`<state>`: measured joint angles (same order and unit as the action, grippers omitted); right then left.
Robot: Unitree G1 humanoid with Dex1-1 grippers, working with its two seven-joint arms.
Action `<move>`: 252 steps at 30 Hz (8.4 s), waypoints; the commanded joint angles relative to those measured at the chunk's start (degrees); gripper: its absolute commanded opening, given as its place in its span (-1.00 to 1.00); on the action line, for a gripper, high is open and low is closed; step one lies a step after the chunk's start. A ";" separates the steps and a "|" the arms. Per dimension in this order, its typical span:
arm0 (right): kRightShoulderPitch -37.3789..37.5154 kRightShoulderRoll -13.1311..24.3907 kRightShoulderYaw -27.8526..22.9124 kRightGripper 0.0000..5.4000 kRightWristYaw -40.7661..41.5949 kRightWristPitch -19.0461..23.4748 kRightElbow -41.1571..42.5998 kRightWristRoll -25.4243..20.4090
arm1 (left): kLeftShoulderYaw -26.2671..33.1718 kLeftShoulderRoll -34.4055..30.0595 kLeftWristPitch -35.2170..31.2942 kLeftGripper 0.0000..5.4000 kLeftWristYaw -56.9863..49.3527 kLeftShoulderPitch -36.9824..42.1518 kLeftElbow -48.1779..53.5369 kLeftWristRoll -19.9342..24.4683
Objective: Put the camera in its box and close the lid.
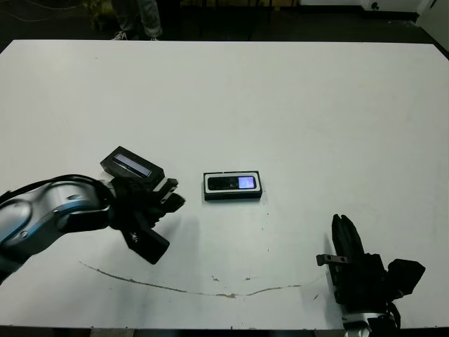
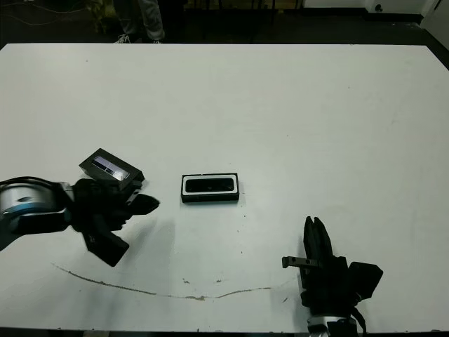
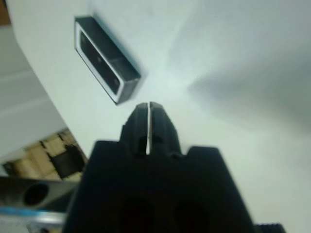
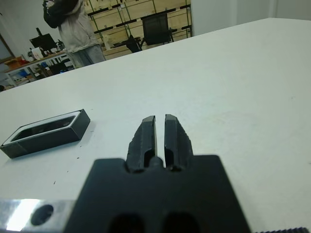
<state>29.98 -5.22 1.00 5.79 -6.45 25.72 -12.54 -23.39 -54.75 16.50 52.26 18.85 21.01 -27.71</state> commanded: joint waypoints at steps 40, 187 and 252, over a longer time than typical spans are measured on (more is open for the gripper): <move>-0.47 0.76 -1.64 -1.00 2.68 -5.01 -5.17 -0.12 | -7.52 5.62 2.84 0.99 26.03 35.60 -32.88 -2.10; 4.10 0.20 3.60 -1.00 -0.04 -3.95 -2.95 3.43 | -28.33 19.01 -71.23 -0.16 37.41 51.19 -27.23 26.38; 1.59 0.54 3.82 -1.00 -1.72 -2.79 -4.42 3.04 | -22.52 24.31 -66.91 -1.00 35.37 48.62 -27.85 15.97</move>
<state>30.74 -5.22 5.23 4.61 -11.30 22.54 -9.28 -46.22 -29.27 -50.05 87.25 68.20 -7.45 -12.39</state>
